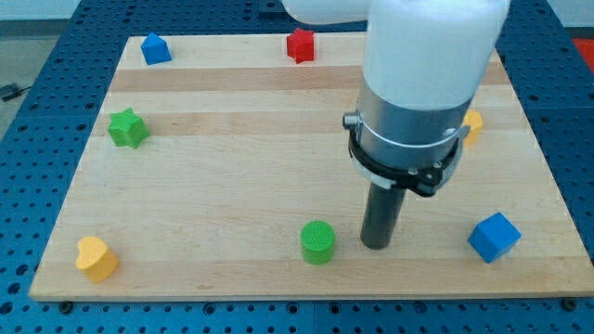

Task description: Push yellow hexagon diagonally below red star

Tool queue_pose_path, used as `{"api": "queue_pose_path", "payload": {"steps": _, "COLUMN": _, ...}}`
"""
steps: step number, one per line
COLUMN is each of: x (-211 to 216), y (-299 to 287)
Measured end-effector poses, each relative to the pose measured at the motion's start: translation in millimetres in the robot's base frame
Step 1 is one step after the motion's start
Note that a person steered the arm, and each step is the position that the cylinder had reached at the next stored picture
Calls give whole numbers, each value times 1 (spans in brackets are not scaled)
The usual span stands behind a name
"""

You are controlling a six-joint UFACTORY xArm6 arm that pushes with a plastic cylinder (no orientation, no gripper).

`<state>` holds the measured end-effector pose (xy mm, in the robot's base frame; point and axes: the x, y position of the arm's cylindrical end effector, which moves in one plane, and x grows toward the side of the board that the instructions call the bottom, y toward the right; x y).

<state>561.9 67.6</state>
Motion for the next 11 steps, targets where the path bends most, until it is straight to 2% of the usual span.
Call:
{"api": "queue_pose_path", "payload": {"steps": 1, "x": -55, "y": -12}}
{"api": "queue_pose_path", "payload": {"steps": 2, "x": -82, "y": -9}}
{"api": "queue_pose_path", "payload": {"steps": 3, "x": -82, "y": 35}}
{"api": "queue_pose_path", "payload": {"steps": 5, "x": -83, "y": 166}}
{"api": "queue_pose_path", "payload": {"steps": 6, "x": -112, "y": 194}}
{"api": "queue_pose_path", "payload": {"steps": 7, "x": -138, "y": 189}}
{"api": "queue_pose_path", "payload": {"steps": 8, "x": -148, "y": 164}}
{"api": "queue_pose_path", "payload": {"steps": 10, "x": -155, "y": 61}}
{"api": "queue_pose_path", "payload": {"steps": 11, "x": -173, "y": 73}}
